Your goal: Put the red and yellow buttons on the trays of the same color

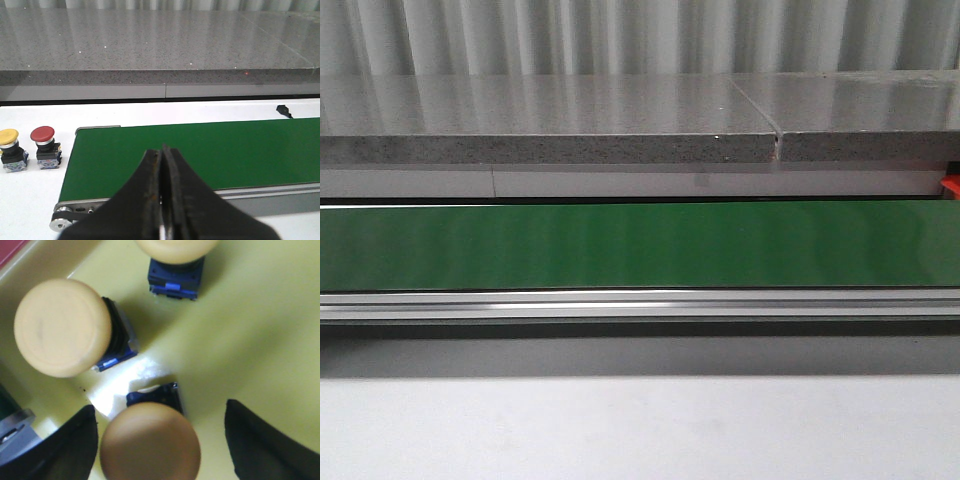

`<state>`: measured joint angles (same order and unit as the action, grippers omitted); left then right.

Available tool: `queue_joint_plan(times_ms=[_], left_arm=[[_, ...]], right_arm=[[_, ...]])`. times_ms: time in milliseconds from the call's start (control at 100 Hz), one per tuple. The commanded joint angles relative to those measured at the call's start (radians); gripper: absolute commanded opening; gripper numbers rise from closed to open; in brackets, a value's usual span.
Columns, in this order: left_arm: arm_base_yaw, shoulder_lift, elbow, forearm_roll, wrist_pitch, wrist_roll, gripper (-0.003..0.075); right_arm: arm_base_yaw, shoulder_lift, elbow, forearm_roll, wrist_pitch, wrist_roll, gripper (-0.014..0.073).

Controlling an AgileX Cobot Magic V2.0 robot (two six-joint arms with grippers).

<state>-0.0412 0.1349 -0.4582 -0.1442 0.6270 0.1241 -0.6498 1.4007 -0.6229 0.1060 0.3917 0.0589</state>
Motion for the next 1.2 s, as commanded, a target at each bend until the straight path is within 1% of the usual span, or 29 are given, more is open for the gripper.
queue_joint_plan(times_ms=[0, 130, 280, 400, 570, 690, 900, 1060, 1130, 1190], left_arm=[[-0.008, 0.013, -0.024, -0.015, -0.072, -0.001, -0.0021], [-0.008, 0.013, -0.024, -0.015, -0.072, -0.001, -0.0021], [-0.008, 0.013, -0.024, -0.015, -0.072, -0.001, -0.0021], [-0.008, 0.013, -0.024, -0.015, -0.072, -0.001, -0.0021], [-0.008, 0.013, -0.024, -0.015, -0.072, -0.001, -0.0021], [-0.008, 0.013, -0.024, -0.015, -0.072, -0.001, -0.0021], [-0.008, 0.013, -0.024, -0.015, -0.072, -0.001, -0.0021], [-0.008, 0.013, -0.024, -0.015, -0.072, -0.001, -0.0021], [-0.008, 0.013, -0.024, -0.015, -0.072, -0.001, -0.0021], [-0.008, 0.013, -0.024, -0.015, -0.072, -0.001, -0.0021]], right_arm=[[-0.009, -0.028, -0.022, -0.008, -0.043, -0.002, 0.0562], [-0.007, -0.071, -0.022, -0.006, -0.045, -0.001, 0.0562], [-0.003, -0.166, -0.022, 0.02, -0.051, -0.001, 0.0562], [0.035, -0.251, -0.022, 0.027, -0.054, -0.001, 0.0562], [0.152, -0.384, -0.022, 0.027, -0.063, -0.002, 0.0562], [0.263, -0.473, -0.022, 0.027, -0.063, -0.013, 0.0562], [0.475, -0.613, -0.022, 0.027, -0.066, -0.112, 0.0562], [0.607, -0.698, -0.022, 0.027, -0.062, -0.192, 0.0559], [0.659, -0.723, -0.022, 0.027, -0.052, -0.234, 0.0538], [0.698, -0.738, -0.022, 0.027, -0.041, -0.261, 0.0486]])
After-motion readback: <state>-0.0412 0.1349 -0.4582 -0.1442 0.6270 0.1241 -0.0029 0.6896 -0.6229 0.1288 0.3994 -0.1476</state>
